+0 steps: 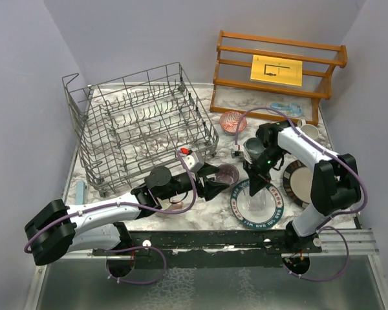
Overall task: Load the mixed dishes into the dish rack
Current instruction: Pick up the cup at the center of the board.
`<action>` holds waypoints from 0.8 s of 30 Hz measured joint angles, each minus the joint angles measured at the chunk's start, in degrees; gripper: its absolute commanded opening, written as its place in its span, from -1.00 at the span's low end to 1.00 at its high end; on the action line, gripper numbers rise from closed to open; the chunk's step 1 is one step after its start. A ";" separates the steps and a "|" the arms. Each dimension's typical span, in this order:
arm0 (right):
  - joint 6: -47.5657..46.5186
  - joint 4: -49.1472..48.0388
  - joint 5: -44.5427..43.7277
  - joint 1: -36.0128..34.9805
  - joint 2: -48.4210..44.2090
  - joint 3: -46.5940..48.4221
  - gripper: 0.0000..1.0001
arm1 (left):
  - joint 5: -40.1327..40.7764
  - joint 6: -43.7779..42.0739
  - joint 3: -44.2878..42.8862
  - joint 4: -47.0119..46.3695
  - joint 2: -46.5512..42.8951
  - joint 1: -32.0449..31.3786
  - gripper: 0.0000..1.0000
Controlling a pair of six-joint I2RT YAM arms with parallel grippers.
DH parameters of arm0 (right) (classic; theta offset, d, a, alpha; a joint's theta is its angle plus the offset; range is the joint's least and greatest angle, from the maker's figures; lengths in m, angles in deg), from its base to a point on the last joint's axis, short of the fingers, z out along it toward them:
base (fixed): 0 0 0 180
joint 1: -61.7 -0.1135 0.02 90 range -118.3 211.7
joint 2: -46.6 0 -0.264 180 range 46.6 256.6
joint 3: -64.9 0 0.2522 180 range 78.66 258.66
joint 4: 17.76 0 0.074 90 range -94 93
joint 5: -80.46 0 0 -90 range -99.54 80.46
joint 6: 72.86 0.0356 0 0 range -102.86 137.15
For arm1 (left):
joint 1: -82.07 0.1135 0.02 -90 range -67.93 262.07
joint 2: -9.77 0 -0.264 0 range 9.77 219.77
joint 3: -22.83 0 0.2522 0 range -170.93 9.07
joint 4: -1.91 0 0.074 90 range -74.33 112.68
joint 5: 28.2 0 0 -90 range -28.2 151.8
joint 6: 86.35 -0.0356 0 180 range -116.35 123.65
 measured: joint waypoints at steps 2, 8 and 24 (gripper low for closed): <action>0.33 -1.51 0.07 0.00 -2.43 0.07 -0.98 | 0.00 0.04 0.00 0.00 -0.24 0.00 0.37; 3.15 -2.73 2.89 0.11 -10.88 2.60 -0.99 | 0.15 1.38 -0.02 -0.22 -1.60 0.00 0.44; 13.70 -6.34 24.63 12.52 -14.78 22.03 -0.98 | 10.69 12.04 -5.31 -4.31 -5.55 1.99 0.84</action>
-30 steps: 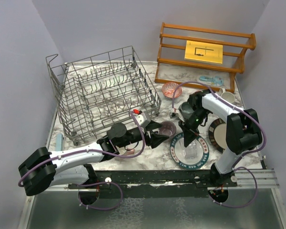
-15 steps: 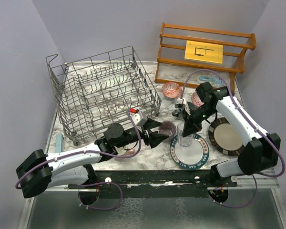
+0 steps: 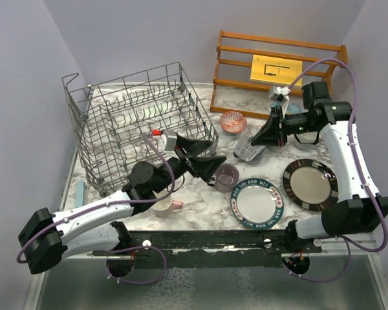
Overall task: Load the mixed dishes into the dish rack
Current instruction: Pick up the cup at the center of the board.
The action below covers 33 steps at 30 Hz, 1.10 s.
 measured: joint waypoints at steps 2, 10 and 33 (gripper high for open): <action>3.43 -3.02 3.69 2.25 0.66 0.83 -0.99 | 0.31 3.32 -0.70 -2.56 0.90 2.23 0.83; 39.87 -39.08 14.62 8.74 -1.07 -8.59 -0.98 | 2.60 16.13 -5.03 -11.87 10.05 7.39 0.82; 131.60 -124.80 -0.13 10.86 -4.26 -33.16 -0.98 | 20.83 43.63 -16.74 -4.79 24.57 4.52 0.82</action>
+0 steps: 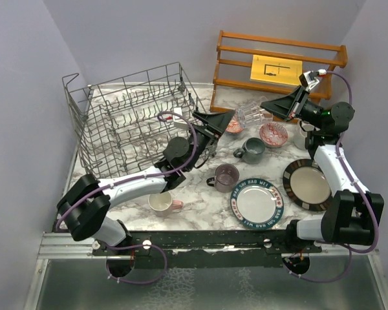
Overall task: Load the mixed dishes into the dish rack
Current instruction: Pick up the cup at the center of the board.
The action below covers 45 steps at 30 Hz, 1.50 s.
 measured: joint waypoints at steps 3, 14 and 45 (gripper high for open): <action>2.64 -0.96 -2.36 0.00 0.00 -1.77 -0.98 | 2.16 1.42 -0.92 -0.22 2.16 -2.03 0.83; 6.10 -1.57 -5.64 0.26 -0.50 -4.07 -0.99 | 8.90 4.72 -6.19 -1.92 7.37 -5.95 0.83; 5.18 -0.72 -5.75 0.37 -1.66 -5.77 -0.83 | 9.92 8.70 -14.53 -0.87 16.17 -6.14 0.11</action>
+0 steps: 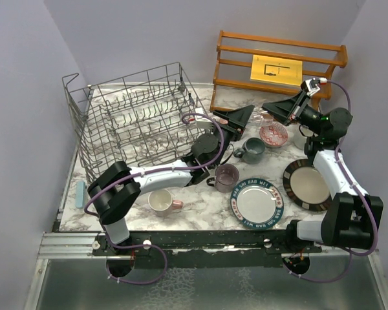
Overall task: Load the mixed dishes into the dish rack
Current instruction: Pick up the cup at the center of the board.
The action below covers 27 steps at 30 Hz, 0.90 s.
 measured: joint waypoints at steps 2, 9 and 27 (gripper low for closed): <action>-0.24 0.22 0.00 0.00 -0.02 -0.02 -0.77 | 0.04 -0.17 -0.02 0.00 0.04 0.00 -0.25; -1.38 0.79 0.00 0.00 -0.28 -0.02 -0.03 | 0.07 -1.11 0.09 -0.09 0.20 0.37 -1.00; -15.41 3.85 1.62 0.48 -1.33 -0.02 0.81 | -2.25 -6.56 8.66 -0.59 -7.04 6.97 -1.00</action>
